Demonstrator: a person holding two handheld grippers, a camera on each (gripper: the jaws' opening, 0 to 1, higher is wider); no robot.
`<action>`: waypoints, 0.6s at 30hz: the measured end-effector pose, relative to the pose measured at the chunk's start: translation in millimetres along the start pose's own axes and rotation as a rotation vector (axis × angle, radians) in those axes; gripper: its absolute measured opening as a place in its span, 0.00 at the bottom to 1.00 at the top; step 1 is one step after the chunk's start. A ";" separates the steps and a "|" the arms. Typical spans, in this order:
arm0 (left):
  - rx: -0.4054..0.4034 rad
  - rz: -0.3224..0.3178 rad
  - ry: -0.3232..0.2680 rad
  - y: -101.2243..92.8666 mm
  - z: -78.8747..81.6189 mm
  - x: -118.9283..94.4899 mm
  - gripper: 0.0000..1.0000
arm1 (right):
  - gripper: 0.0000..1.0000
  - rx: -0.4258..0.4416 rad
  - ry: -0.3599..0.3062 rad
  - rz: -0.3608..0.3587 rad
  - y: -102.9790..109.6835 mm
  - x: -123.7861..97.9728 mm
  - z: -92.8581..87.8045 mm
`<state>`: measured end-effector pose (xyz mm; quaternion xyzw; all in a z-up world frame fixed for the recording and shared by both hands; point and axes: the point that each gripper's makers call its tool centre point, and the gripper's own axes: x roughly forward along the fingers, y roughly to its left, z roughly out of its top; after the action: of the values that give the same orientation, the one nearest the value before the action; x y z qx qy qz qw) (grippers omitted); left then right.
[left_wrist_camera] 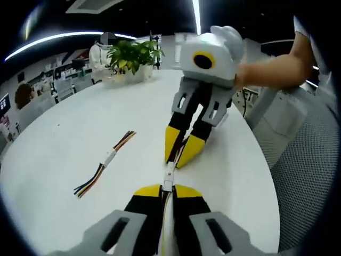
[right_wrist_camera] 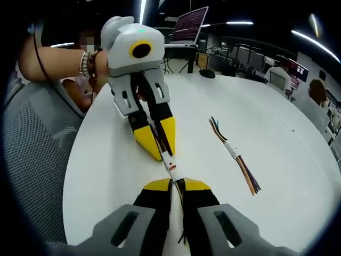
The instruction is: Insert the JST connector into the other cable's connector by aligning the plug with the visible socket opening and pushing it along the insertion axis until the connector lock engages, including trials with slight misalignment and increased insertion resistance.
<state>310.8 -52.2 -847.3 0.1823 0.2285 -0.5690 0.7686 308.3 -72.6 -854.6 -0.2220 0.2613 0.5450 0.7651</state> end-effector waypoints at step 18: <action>0.028 0.015 0.023 0.8 -1.2 -0.7 0.01 | 0.04 -0.042 0.000 -0.009 0.3 -0.4 5.9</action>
<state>311.2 -50.7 -847.8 0.2013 0.2281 -0.5643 0.7674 308.8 -69.1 -849.9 -0.2392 0.2486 0.5471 0.7627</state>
